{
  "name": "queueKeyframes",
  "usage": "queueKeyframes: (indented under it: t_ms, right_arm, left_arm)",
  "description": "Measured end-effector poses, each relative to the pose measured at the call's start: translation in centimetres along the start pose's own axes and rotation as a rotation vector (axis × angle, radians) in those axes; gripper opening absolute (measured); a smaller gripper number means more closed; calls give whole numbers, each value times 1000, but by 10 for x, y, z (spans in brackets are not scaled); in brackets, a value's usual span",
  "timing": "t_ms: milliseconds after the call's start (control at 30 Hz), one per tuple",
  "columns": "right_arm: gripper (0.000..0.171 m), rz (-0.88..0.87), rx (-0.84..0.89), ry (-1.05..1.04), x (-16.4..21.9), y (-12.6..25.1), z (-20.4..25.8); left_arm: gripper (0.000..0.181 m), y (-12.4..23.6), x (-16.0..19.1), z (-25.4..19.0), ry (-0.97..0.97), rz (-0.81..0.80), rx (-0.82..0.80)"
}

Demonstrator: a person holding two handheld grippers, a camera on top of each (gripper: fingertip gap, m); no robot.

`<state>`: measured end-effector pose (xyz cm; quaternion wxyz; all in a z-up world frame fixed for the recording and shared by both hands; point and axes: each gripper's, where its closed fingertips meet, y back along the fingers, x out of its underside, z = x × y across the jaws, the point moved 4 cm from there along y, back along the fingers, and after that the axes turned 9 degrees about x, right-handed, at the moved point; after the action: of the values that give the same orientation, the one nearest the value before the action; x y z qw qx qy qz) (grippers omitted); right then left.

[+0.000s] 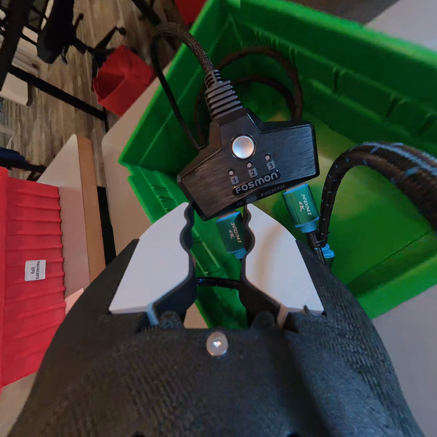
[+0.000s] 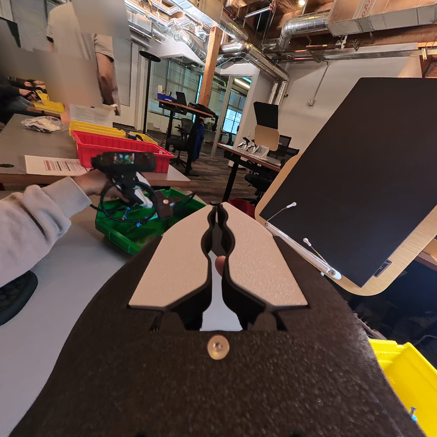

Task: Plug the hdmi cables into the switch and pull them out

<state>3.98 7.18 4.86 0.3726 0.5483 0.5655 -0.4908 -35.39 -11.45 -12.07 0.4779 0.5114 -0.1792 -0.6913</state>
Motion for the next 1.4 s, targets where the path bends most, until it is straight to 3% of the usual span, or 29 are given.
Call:
queueKeyframes:
  t_ms: [267,567,900,1000,1233,1400]
  right_arm:
    - [1,41,34,145,16,-7,4]
    - [2,70,16,339,31,-14,21]
    - [11,41,-17,500,37,-15,40]
    - [18,56,-66,379,39,-19,48]
    - [40,90,-216,-184,41,-28,49]
    - [31,160,-257,-297,57,-32,52]
  left_arm:
    - [40,75,-39,3,3,-329,-11]
    - [40,133,-76,-22,-118,-507,-84]
    - [40,175,-124,-104,-283,-747,138]
    - [40,177,-136,-131,-319,-802,236]
    - [40,172,-151,-187,-446,-821,334]
    - [40,166,-154,-210,-527,-800,326]
